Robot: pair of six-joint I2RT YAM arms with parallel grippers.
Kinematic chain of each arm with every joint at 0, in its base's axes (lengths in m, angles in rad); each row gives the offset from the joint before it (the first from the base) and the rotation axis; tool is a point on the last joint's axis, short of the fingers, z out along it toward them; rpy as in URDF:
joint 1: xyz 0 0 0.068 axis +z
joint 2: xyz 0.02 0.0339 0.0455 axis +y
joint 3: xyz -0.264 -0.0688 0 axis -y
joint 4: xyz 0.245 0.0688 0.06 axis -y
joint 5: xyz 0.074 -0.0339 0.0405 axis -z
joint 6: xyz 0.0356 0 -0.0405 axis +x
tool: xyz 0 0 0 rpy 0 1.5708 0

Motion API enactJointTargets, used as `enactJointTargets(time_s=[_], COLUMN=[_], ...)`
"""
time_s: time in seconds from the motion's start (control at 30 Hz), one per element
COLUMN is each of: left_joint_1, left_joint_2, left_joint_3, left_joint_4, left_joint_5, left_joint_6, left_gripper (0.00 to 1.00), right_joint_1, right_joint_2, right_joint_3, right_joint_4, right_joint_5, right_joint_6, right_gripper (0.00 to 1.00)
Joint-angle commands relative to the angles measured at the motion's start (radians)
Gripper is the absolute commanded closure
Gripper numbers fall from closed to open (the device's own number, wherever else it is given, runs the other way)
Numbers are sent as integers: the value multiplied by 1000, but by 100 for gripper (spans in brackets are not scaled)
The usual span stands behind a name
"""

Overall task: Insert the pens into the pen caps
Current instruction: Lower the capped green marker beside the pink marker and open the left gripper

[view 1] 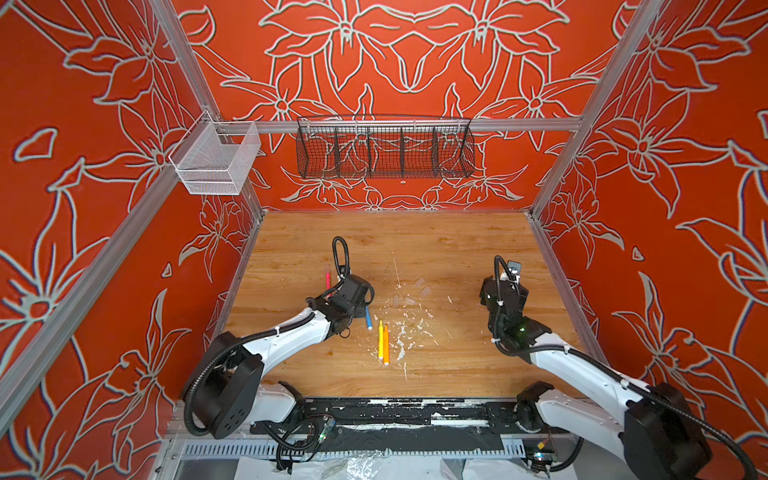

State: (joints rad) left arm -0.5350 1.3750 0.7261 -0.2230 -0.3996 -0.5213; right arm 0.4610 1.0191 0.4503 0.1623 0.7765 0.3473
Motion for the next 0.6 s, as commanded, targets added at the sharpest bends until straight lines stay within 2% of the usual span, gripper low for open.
enactJointTargets(time_s=[0.0,0.17,0.4,0.57], left_joint_1=[63,171,187,192], left_joint_2=[48,140,320,382], left_joint_3=[36,91,260,325], left_joint_4=[-61,-54,-132,-180], left_joint_5=[-76,9,21,10], left_joint_6=[-43,-30,11,1], left_gripper=[100,100,100,100], right_joint_1=[-1,-1,-2,-1], right_joint_2=[-26,-19,24,33], right_joint_3=[-24,-21,6,15], right_joint_4=[29,32,24,19], right_joint_5=[-17,-21,-25,-25], right_joint_6=[4,2,-3,-2], right_gripper=[27,27,28,29])
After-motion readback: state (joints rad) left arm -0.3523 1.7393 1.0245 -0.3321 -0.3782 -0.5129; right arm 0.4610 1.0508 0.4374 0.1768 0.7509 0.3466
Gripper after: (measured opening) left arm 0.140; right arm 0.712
